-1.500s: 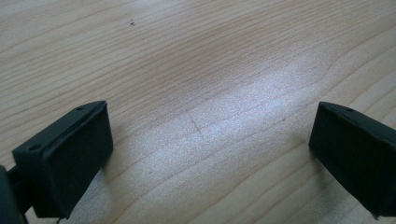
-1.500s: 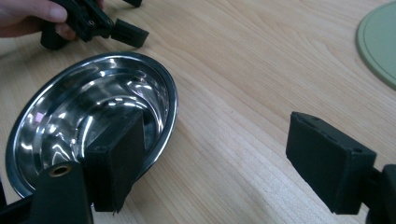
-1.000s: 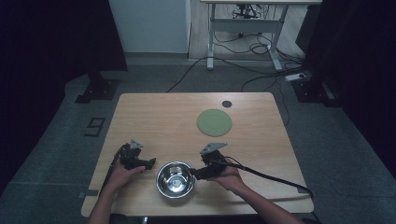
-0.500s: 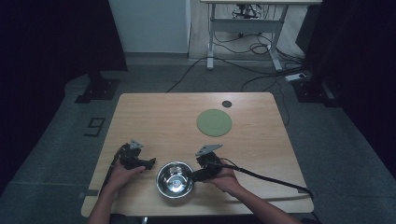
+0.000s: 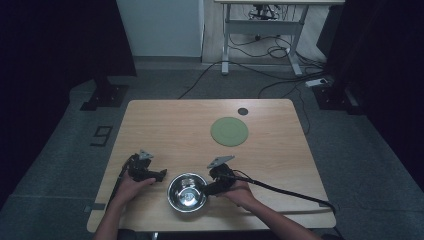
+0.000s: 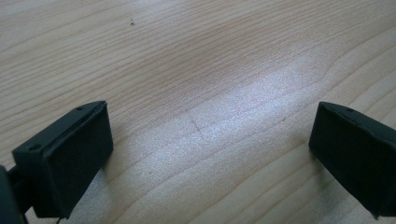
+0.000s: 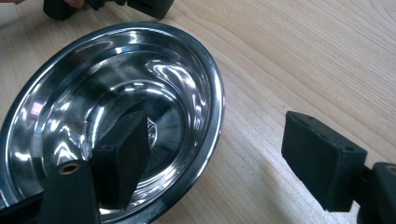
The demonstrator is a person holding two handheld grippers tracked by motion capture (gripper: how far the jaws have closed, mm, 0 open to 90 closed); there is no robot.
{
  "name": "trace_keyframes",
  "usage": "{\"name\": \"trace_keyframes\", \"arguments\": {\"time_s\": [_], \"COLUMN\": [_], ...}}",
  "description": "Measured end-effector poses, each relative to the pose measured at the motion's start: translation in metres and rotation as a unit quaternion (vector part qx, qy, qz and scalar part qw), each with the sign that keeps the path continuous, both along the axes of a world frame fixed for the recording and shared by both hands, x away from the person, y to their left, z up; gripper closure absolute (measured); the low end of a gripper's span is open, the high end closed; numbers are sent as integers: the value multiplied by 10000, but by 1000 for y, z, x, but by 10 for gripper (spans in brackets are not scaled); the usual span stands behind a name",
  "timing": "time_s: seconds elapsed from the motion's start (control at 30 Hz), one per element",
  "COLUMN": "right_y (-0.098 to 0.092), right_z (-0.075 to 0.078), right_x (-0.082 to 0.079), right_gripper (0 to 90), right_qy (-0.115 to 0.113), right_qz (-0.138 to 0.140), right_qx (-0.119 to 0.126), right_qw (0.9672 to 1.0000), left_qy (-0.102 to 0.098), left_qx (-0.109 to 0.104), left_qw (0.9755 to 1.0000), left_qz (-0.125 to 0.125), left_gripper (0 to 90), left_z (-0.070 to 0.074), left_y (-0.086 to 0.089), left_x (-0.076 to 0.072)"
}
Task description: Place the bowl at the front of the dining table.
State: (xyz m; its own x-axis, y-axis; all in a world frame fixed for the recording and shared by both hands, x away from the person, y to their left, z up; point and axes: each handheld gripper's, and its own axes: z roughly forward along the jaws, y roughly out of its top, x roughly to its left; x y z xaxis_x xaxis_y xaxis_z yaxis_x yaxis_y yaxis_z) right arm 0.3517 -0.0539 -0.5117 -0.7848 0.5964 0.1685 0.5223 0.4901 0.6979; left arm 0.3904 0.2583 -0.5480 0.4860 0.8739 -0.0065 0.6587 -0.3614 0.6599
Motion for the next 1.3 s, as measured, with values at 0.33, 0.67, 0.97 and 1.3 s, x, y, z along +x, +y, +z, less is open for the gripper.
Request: {"name": "trace_keyframes", "arguments": {"time_s": [0.33,0.67,0.97,1.3], "right_y": [14,22,24,23], "right_z": [6,-6,-17,-19], "right_x": [-1,1,0,0], "right_gripper": [231,277,415,590], "right_qy": [-161,5,89,170], "right_qz": [137,216,286,302], "right_qx": [-232,-515,-681,-667], "right_qw": [9995,9984,9972,9972], "left_qy": [-1,-1,-1,-1], "left_qx": [0,1,1,3], "left_qw": [10000,10000,10000,10000], "left_qz": [-3,-4,-3,-4], "left_gripper": [0,0,0,0], "left_z": [0,0,0,0], "left_y": [0,0,0,0], "left_x": [0,0,0,0]}}
